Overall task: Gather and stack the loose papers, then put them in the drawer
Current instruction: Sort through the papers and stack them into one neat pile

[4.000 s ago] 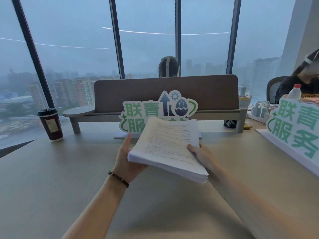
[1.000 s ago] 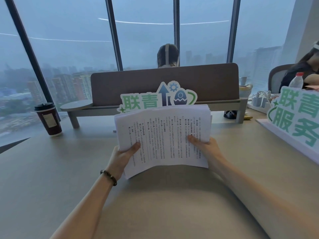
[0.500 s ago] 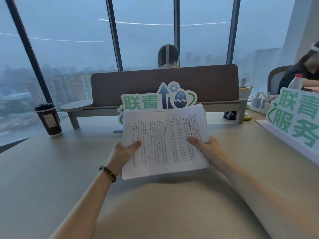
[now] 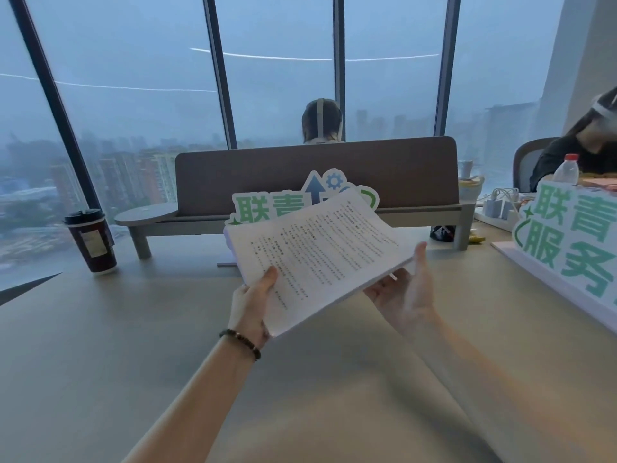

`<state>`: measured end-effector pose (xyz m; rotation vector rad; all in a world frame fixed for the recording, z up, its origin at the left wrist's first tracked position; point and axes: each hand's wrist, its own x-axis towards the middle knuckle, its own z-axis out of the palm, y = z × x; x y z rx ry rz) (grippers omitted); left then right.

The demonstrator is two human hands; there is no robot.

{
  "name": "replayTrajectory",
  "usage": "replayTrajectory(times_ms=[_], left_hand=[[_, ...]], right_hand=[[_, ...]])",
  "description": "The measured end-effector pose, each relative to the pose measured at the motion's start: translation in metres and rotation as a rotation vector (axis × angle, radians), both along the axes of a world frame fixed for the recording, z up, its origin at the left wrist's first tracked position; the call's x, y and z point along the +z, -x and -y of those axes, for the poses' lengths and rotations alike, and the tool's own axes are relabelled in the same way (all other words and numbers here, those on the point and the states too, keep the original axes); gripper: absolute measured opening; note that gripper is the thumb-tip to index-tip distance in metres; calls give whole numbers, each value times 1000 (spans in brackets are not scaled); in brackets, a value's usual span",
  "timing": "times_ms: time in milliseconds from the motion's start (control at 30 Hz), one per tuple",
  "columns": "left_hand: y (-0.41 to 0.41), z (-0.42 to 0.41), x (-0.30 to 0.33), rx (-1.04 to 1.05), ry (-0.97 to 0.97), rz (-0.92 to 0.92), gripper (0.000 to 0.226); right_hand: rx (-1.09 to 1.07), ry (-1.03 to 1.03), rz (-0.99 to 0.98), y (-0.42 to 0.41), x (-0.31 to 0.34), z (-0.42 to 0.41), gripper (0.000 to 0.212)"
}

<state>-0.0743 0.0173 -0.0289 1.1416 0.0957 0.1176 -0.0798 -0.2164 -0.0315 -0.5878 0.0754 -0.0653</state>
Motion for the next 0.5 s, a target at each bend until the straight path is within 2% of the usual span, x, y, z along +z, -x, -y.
replayTrajectory(times_ms=[67, 167, 233, 367, 433, 500], left_hand=[[6, 22, 4, 58, 36, 9, 14], [16, 50, 4, 110, 33, -12, 3], [22, 58, 2, 99, 22, -38, 4], [23, 50, 4, 6, -45, -59, 11], [17, 35, 10, -30, 57, -3, 21], [7, 11, 17, -80, 144, 21, 40]], right_hand=[[-83, 17, -30, -1, 7, -24, 70], [-213, 152, -145, -6, 9, -47, 38], [-312, 256, -266, -12, 5, -46, 22], [-328, 294, -275, -16, -1, -34, 19], [-317, 318, -281, -15, 0, -27, 22], [-293, 381, -273, -15, 0, -19, 26]])
